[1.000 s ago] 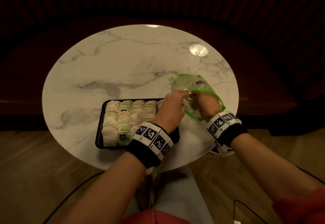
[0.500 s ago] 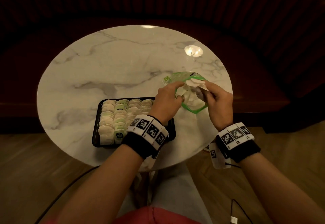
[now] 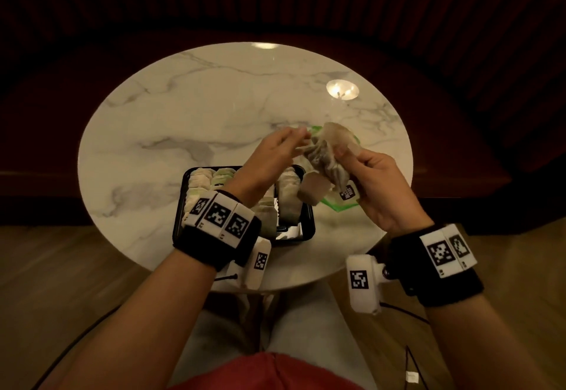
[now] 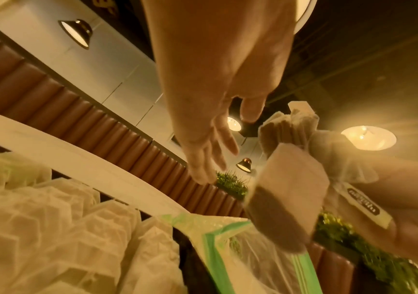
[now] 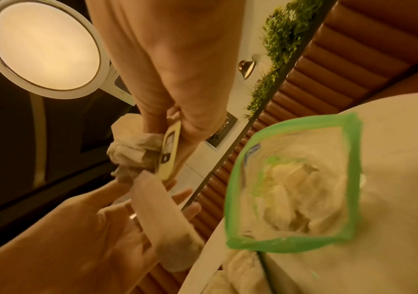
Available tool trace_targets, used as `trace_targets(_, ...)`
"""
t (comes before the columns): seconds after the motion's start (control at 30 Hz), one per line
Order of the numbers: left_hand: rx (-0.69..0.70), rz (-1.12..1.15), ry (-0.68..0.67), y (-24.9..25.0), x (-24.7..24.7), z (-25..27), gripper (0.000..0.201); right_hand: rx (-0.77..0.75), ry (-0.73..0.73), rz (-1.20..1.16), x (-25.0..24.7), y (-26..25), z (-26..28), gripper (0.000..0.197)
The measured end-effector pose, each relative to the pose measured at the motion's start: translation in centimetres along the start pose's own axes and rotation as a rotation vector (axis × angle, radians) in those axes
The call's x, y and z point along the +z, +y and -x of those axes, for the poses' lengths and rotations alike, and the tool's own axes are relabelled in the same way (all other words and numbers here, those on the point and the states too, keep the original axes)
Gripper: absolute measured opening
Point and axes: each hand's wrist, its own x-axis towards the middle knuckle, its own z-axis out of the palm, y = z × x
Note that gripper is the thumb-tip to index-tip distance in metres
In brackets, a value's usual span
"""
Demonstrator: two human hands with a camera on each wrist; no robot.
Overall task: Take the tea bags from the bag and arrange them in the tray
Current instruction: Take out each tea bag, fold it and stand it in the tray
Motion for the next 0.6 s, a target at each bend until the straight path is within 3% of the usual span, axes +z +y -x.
trace_targets(0.17,-0.175,0.269,-0.225,1.4,-2.0,2.7,0.073,0.166,-0.207,0.065,2.4,-1.1,-1.1,0.02)
trace_targets(0.37,-0.266,0.347,-0.276,-1.7,-3.8,5.6,0.087,0.266,-0.225,-0.032,4.7,-1.2,-2.6,0.026)
trace_targets(0.6,-0.236,0.222,-0.106,-4.3,-5.1,6.2,0.021,0.27,-0.16,-0.066,6.4,0.7,-3.0,0.025)
